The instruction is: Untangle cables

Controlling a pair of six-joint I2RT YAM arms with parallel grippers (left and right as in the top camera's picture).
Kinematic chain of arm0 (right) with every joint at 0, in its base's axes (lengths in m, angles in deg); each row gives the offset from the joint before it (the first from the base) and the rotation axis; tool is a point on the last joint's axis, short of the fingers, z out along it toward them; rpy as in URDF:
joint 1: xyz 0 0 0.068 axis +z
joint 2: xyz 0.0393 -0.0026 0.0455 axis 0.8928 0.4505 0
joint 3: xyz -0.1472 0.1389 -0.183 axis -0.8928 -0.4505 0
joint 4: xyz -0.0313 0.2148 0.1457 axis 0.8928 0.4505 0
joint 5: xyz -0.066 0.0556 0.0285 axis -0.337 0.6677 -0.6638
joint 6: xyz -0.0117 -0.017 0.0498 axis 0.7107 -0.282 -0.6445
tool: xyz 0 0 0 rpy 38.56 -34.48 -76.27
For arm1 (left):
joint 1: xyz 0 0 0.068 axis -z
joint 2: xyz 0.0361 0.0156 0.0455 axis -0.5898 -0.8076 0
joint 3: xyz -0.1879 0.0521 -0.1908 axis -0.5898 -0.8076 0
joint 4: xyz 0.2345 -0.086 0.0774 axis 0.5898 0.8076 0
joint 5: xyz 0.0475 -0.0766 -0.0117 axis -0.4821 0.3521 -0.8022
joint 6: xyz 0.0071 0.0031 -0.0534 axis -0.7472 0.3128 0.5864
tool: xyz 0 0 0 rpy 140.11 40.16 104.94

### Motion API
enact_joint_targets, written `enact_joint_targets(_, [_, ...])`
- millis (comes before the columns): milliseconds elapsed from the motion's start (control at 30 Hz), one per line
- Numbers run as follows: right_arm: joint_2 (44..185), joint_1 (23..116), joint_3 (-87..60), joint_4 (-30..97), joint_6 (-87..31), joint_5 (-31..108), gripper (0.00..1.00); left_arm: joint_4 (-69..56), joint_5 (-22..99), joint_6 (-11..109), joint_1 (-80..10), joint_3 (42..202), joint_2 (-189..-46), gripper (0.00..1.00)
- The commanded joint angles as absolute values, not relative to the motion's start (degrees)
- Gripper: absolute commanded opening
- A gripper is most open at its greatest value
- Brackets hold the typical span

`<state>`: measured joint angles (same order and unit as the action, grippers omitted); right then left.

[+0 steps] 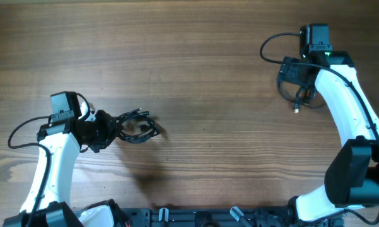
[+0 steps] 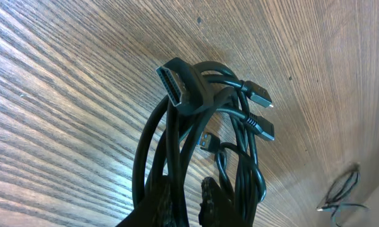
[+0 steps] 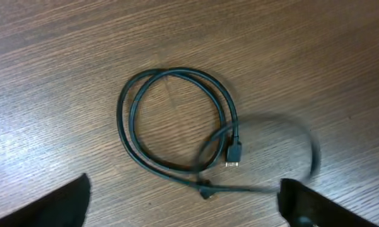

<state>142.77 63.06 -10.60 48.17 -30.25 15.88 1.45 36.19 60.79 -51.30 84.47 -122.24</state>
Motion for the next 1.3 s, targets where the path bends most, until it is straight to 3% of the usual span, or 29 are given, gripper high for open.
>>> enact_joint_targets(0, [141.92, 62.9, -10.82, 47.42, -30.45, 23.72, 1.0, 0.95, 36.65, 59.68, -51.36, 84.49, -122.48, 0.19])
enact_joint_targets(167, [141.92, 63.04, -10.82, 46.4, -26.16, 48.69, 1.0, -5.78, 36.69, 59.48, -51.28, 84.49, -122.48, 0.18])
enact_joint_targets(500, [141.92, 63.04, -10.82, 46.31, -29.57, 50.91, 1.0, -14.46, 36.65, 59.7, -45.86, 84.49, -122.48, 0.26])
enact_joint_targets(567, [141.92, 63.04, -10.82, 46.31, -29.57, 50.91, 1.0, -14.33, 36.65, 59.66, -45.44, 84.49, -122.48, 0.37])
enact_joint_targets(700, [141.92, 63.04, -10.82, 46.31, -29.57, 50.91, 1.0, -14.0, 36.69, 59.68, -45.35, 84.49, -122.48, 0.87])
enact_joint_targets(767, [141.92, 63.04, -10.82, 46.31, -29.57, 50.91, 1.0, -13.56, 36.67, 59.68, -45.35, 84.49, -122.48, 1.0])
enact_joint_targets(1267, [141.92, 63.04, -10.82, 46.31, -29.57, 50.91, 1.0, -14.0, 36.23, 59.68, -45.35, 84.49, -122.45, 1.0])
